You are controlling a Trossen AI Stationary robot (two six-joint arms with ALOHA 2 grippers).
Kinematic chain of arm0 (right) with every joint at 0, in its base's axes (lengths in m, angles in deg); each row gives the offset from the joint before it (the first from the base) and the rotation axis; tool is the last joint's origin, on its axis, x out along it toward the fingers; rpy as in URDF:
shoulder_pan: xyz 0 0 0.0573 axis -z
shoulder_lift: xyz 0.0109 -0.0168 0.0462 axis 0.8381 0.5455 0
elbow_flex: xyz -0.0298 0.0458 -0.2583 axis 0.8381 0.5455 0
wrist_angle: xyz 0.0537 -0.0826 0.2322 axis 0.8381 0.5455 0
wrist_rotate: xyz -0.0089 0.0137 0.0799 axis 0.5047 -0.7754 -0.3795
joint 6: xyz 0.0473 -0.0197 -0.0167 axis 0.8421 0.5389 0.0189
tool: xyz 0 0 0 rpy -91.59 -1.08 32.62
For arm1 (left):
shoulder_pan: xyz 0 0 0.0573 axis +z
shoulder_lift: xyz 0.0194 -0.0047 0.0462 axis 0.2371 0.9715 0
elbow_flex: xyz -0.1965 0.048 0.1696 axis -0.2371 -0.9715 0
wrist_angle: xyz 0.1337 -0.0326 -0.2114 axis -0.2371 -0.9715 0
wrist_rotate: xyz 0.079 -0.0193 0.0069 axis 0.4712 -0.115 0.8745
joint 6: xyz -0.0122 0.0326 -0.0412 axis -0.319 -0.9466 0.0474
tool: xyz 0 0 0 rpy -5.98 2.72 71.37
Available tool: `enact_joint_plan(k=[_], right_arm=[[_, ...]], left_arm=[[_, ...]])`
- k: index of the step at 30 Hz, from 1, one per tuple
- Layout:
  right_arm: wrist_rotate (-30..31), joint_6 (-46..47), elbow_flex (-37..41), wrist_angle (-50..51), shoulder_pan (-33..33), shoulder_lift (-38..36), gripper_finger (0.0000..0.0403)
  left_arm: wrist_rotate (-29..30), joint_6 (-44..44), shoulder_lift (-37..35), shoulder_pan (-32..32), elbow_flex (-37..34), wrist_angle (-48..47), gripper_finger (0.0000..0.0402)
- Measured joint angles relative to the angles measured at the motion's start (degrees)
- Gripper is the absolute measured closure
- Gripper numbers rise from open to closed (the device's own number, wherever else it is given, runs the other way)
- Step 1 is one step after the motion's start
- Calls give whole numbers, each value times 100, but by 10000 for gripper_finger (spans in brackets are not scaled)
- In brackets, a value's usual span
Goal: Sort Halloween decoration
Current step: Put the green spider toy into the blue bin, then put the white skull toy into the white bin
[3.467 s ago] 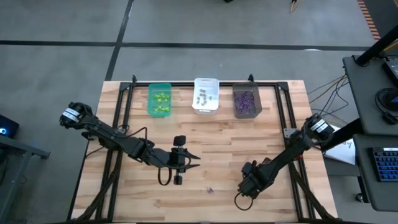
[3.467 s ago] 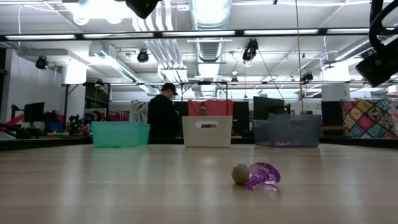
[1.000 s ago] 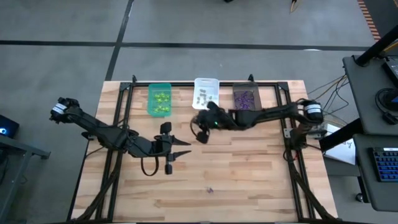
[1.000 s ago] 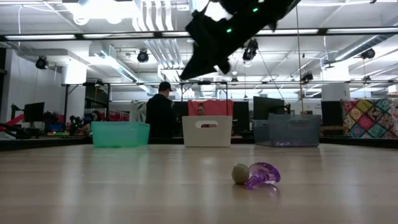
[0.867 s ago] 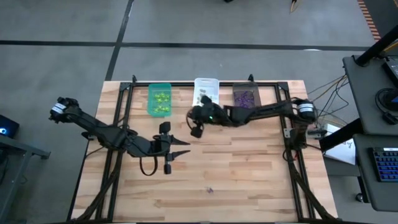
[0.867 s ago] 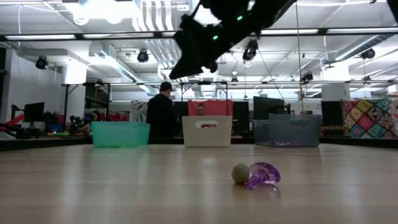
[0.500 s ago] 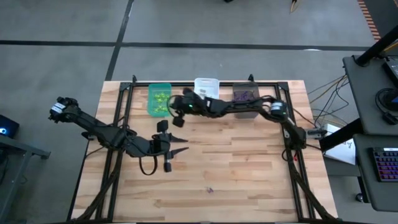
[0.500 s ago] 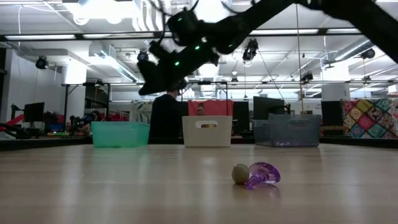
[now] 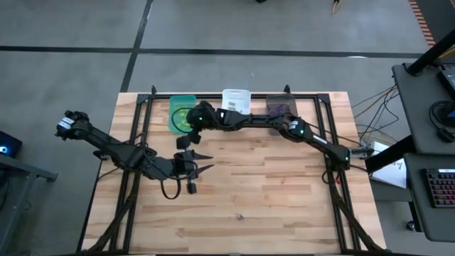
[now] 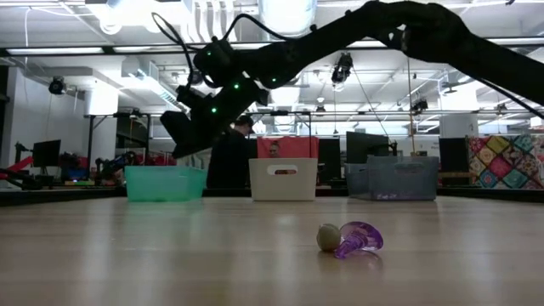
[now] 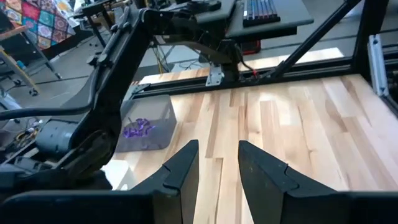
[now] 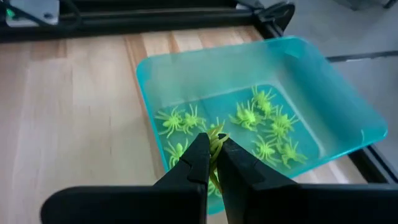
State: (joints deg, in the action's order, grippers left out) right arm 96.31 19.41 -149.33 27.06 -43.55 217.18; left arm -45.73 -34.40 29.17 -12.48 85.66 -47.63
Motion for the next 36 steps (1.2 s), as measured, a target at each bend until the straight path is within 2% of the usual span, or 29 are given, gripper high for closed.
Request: enact_joint_plan(k=[9,13,18,21,30,36], right_arm=[[-10,83,-145,43,15,137,390],[-307,42,-145,41,22,137,390],[-373,66,-145,38,28,137,387],[-447,91,-145,41,53,137,367],[-448,345,-145,54,126,137,270],[-449,295,-145,657,123,-175,246]], left_arm=[[103,0,-128,-7,0,-117,306],[105,-22,-180,-7,2,-124,306],[105,-22,-206,-7,2,-154,306],[105,-24,-219,-7,2,-153,306],[105,-42,-241,-7,2,-169,306],[103,60,-282,-30,2,-310,306]])
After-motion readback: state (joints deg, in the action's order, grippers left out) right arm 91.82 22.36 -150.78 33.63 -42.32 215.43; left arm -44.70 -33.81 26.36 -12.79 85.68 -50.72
